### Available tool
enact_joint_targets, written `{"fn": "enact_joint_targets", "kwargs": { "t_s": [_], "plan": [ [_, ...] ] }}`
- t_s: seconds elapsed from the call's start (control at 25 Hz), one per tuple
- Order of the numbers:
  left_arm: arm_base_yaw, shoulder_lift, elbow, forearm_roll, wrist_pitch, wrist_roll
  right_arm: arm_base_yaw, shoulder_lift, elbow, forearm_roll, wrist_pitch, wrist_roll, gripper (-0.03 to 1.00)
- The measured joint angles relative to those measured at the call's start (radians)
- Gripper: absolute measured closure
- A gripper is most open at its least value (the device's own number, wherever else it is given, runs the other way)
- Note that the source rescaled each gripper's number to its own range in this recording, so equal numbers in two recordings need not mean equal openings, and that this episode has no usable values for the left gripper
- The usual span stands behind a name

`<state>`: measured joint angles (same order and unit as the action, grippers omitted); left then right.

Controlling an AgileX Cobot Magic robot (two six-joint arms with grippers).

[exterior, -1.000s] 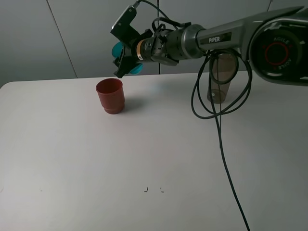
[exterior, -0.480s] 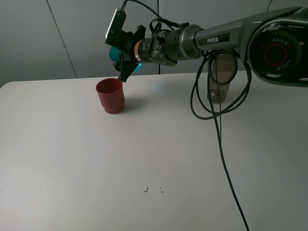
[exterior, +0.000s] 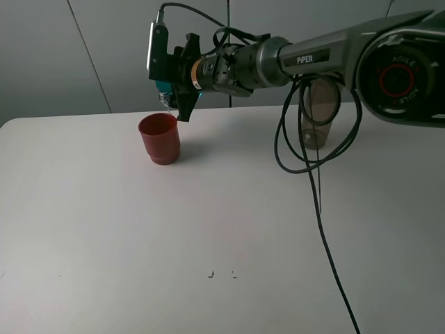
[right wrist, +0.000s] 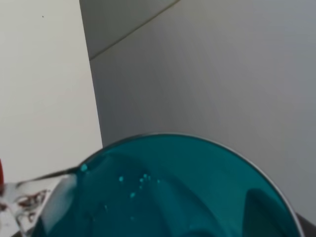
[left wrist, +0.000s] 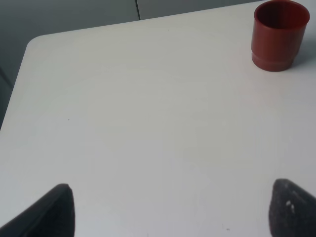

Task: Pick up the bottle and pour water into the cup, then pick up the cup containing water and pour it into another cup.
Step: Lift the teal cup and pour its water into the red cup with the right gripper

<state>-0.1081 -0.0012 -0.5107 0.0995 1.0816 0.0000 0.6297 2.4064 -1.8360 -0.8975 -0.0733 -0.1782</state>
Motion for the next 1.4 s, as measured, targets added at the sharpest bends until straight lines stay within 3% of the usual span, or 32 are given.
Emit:
{"fn": "enact_joint_targets", "kwargs": {
  "t_s": [0.2,1.4],
  "plan": [
    [0.0,0.0,0.0,0.0,0.0,0.0,0.01,0.0,0.0,0.0,-0.002,-0.096,0.9],
    [0.0,0.0,0.0,0.0,0.0,0.0,0.01,0.0,0.0,0.0,-0.006,-0.422,0.9]
  ]
}}
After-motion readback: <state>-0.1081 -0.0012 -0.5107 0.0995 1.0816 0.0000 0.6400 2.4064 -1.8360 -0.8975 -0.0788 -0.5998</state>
